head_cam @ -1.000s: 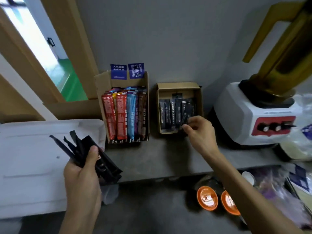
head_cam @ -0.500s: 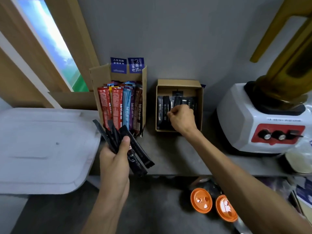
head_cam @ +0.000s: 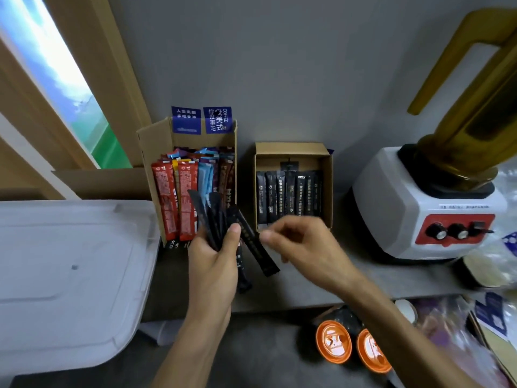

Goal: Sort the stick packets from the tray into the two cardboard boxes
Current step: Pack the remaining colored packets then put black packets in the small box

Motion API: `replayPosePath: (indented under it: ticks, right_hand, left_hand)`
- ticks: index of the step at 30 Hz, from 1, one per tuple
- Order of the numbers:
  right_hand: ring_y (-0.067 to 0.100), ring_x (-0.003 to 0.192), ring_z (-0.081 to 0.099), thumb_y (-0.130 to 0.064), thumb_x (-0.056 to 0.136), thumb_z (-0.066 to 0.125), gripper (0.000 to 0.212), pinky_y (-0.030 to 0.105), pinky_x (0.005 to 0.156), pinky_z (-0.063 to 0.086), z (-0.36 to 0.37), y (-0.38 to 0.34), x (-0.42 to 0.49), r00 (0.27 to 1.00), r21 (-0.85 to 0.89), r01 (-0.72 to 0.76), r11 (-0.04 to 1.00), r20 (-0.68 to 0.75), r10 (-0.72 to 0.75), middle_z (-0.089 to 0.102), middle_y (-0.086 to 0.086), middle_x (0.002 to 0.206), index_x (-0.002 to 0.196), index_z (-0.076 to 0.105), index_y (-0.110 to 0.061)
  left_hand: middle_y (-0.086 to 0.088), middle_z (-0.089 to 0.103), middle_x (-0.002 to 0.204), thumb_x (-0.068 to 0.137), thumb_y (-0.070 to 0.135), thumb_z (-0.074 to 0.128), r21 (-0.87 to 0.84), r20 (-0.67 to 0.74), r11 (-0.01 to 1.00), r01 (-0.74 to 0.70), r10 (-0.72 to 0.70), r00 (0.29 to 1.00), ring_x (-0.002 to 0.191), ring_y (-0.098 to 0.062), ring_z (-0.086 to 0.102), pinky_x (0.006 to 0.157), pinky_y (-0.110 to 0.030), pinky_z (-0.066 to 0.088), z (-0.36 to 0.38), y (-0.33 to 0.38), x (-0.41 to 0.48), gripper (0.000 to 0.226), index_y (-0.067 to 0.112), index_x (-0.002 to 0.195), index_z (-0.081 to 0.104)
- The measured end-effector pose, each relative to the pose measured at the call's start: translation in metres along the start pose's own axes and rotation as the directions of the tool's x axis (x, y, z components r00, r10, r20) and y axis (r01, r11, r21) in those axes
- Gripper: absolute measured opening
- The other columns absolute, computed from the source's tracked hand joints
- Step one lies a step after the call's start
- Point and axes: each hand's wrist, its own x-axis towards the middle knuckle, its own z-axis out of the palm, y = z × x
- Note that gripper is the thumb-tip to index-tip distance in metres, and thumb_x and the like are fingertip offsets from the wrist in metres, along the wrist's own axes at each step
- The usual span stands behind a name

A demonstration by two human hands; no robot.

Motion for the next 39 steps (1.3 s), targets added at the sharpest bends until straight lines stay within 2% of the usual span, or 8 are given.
replayPosePath:
  ticks: [5, 10, 12, 19, 26, 30, 33, 39]
  right_hand:
    - [0.015, 0.075, 0.069, -0.026, 0.092, 0.069, 0.006, 0.038, 0.069, 0.060, -0.001, 0.012, -0.003, 1.000, -0.020, 0.013, 1.000, -0.020, -0.013, 0.071, 0.002, 0.081, 0.087, 0.070, -0.023]
    - [0.001, 0.071, 0.069, -0.024, 0.098, 0.060, 0.010, 0.014, 0.059, 0.053, -0.026, 0.039, 0.035, 0.971, -0.025, -0.107, 0.994, -0.218, 0.099, 0.070, -0.004, 0.082, 0.094, 0.069, -0.021]
    - [0.003, 0.068, 0.069, -0.022, 0.098, 0.060, 0.009, 0.013, 0.055, 0.051, -0.030, 0.049, 0.056, 0.954, -0.046, -0.141, 0.989, -0.272, 0.123, 0.070, -0.004, 0.083, 0.096, 0.068, -0.018]
    - [0.014, 0.078, 0.072, -0.024, 0.095, 0.065, 0.004, 0.038, 0.075, 0.063, -0.017, 0.073, 0.089, 0.943, -0.101, -0.199, 0.975, -0.290, 0.162, 0.071, 0.002, 0.088, 0.094, 0.066, -0.020]
    - [0.012, 0.077, 0.069, -0.030, 0.094, 0.066, 0.013, 0.030, 0.069, 0.060, -0.014, 0.072, 0.092, 0.933, -0.172, -0.208, 0.963, -0.330, 0.143, 0.070, 0.001, 0.084, 0.090, 0.069, -0.017]
    - [0.011, 0.078, 0.068, -0.029, 0.095, 0.066, 0.012, 0.029, 0.069, 0.059, -0.013, 0.072, 0.092, 0.935, -0.212, -0.224, 0.951, -0.321, 0.149, 0.070, 0.002, 0.086, 0.093, 0.068, -0.017]
    - [0.006, 0.073, 0.067, -0.029, 0.095, 0.065, 0.010, 0.025, 0.066, 0.058, -0.016, 0.058, 0.074, 0.946, -0.182, -0.141, 0.973, -0.314, 0.078, 0.069, -0.004, 0.081, 0.091, 0.067, -0.020]
    - [0.010, 0.076, 0.066, -0.033, 0.093, 0.067, 0.005, 0.026, 0.066, 0.055, 0.011, 0.026, -0.006, 0.995, 0.076, 0.098, 0.992, -0.017, -0.097, 0.068, -0.008, 0.083, 0.093, 0.071, -0.030]
  left_hand:
    - [0.010, 0.077, 0.093, 0.095, 0.021, 0.065, 0.028, 0.000, 1.000, 0.011, -0.011, 1.000, 0.092, -0.007, 0.072, 0.085, -0.035, 0.054, 0.016, -0.002, -0.002, 0.010, 0.027, 0.100, 0.070]
    - [0.024, 0.071, 0.079, 0.096, 0.024, 0.062, 0.008, -0.047, 1.000, 0.014, -0.014, 0.999, 0.077, 0.008, 0.066, 0.076, -0.024, 0.046, 0.021, 0.001, -0.007, 0.007, 0.030, 0.095, 0.066]
    - [0.026, 0.071, 0.078, 0.097, 0.026, 0.061, 0.004, -0.059, 1.000, 0.027, -0.027, 0.998, 0.077, 0.009, 0.065, 0.075, -0.023, 0.045, 0.021, 0.000, -0.008, 0.009, 0.033, 0.093, 0.064]
    - [0.014, 0.069, 0.071, 0.097, 0.027, 0.060, 0.001, -0.078, 0.998, 0.061, -0.061, 0.995, 0.068, 0.004, 0.064, 0.073, -0.026, 0.046, 0.024, -0.007, -0.014, 0.009, 0.030, 0.091, 0.066]
    - [0.018, 0.071, 0.074, 0.097, 0.027, 0.062, -0.021, -0.086, 0.997, 0.070, -0.071, 0.994, 0.072, 0.004, 0.065, 0.077, -0.028, 0.046, 0.020, -0.007, -0.012, 0.007, 0.027, 0.095, 0.068]
    - [0.018, 0.073, 0.080, 0.095, 0.028, 0.064, -0.052, -0.076, 0.996, 0.079, -0.083, 0.994, 0.079, 0.005, 0.067, 0.079, -0.026, 0.046, 0.019, -0.006, -0.011, 0.006, 0.032, 0.094, 0.068]
    - [0.022, 0.074, 0.090, 0.095, 0.024, 0.065, -0.111, -0.076, 0.991, 0.072, -0.081, 0.994, 0.087, 0.008, 0.067, 0.082, -0.022, 0.044, 0.019, -0.001, -0.009, 0.010, 0.033, 0.099, 0.068]
    - [0.017, 0.076, 0.097, 0.091, 0.020, 0.069, -0.202, -0.084, 0.979, 0.039, -0.057, 0.995, 0.096, 0.001, 0.068, 0.090, -0.029, 0.047, 0.020, 0.008, -0.009, 0.023, 0.042, 0.086, 0.076]
